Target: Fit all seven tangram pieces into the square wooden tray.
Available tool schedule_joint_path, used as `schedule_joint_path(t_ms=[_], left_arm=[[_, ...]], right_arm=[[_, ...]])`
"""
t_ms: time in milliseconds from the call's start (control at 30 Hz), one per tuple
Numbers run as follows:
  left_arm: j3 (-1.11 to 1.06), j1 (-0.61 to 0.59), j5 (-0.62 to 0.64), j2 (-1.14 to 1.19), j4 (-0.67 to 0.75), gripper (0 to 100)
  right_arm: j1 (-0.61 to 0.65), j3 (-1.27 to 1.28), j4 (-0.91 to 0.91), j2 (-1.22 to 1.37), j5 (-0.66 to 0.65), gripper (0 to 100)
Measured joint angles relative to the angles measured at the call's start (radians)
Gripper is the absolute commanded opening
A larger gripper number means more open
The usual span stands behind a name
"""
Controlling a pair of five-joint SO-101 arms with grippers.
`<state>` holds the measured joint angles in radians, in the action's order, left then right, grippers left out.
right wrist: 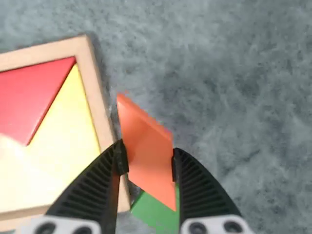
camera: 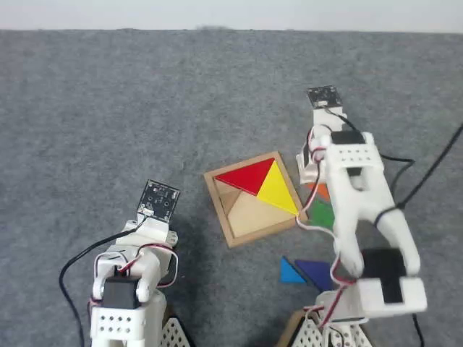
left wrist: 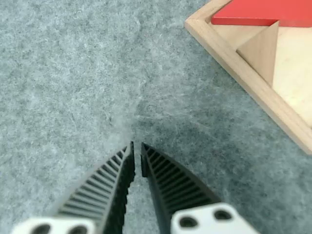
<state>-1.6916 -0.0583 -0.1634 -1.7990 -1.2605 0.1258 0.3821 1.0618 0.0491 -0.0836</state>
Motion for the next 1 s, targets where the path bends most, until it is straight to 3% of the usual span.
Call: schedule_joint_path(t_ms=[267,667,867,1000], left_arm=[[0.0,0.0,0.0,0.0,0.0,2],[0.0,0.0,0.0,0.0,0.0,2],[0.0,0.0,0.0,0.0,0.0,2],[0.0,0.0,0.0,0.0,0.0,2]], right_arm=[[-0.003,-0.107,0.0,0.15,-0.055,17.7],[-0.003,-0.123,0.0,0.127,-0.071,17.5],[0.089,-0.124,-0.008,0.163,-0.132,17.5],[0.077,-0.126,-0.043,0.224,-0.14,17.2]])
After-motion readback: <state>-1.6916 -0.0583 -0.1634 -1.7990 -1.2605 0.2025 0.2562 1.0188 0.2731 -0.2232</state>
